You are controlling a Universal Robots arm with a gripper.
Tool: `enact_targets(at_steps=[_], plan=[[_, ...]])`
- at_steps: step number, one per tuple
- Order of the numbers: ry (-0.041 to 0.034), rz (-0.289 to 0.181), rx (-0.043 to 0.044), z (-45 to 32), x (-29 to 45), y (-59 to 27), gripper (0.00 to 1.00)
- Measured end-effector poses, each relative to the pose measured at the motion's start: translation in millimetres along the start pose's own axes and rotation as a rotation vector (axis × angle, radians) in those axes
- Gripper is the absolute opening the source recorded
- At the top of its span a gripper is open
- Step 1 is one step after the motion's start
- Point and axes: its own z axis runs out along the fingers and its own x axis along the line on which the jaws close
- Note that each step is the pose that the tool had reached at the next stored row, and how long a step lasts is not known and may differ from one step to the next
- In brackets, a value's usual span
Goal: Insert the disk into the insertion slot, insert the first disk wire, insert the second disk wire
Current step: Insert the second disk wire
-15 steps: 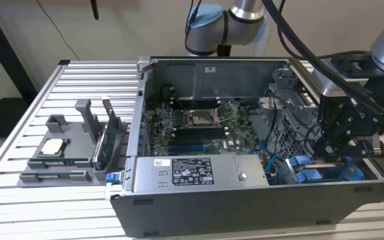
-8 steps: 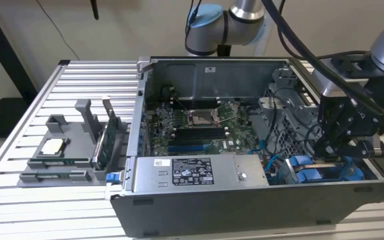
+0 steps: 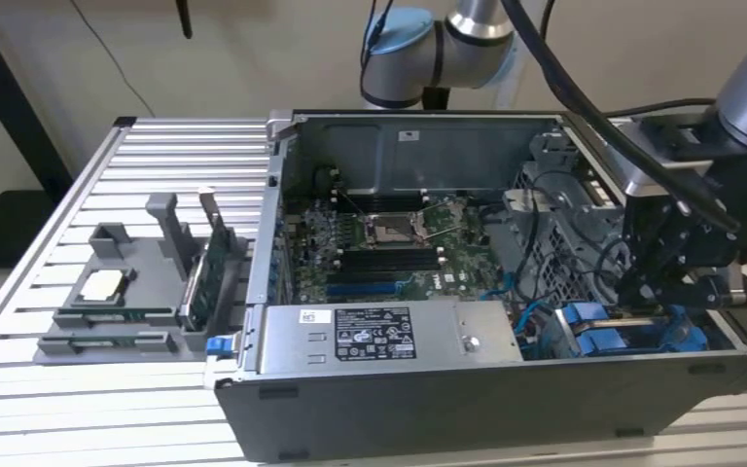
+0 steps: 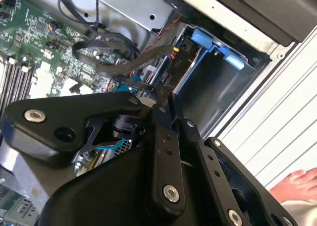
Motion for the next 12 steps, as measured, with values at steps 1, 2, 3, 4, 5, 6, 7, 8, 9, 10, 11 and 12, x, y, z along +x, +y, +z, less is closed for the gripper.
enact_targets(at_steps=[1,2,3,4,5,6,7,8,9,10,11,12], plan=[[-0.0011,-0.001,0.0010,0.6,0.0,0.0,0.16],[-0.0019,-0.001,0.0016,1.2,0.1,0.0,0.16],[-0.0021,-0.002,0.0023,1.8,0.1,-0.2,0.16],[-0.0022,-0.002,0.0028,2.3,0.2,-0.5,0.16],[-0.0027,-0.003,0.0033,2.6,0.2,-1.1,0.16],[-0.0031,-0.005,0.0035,3.0,0.2,-1.7,0.16],[-0.0041,-0.007,0.0036,3.4,0.1,-2.6,0.16],[-0.0051,-0.009,0.0036,3.8,0.0,-3.7,0.16],[-0.0062,-0.011,0.0036,4.1,-0.1,-4.8,0.16],[-0.0070,-0.012,0.0036,4.4,-0.1,-5.7,0.16],[-0.0072,-0.013,0.0036,4.8,-0.3,-6.2,0.16],[-0.0071,-0.013,0.0036,5.1,-0.4,-6.3,0.16]])
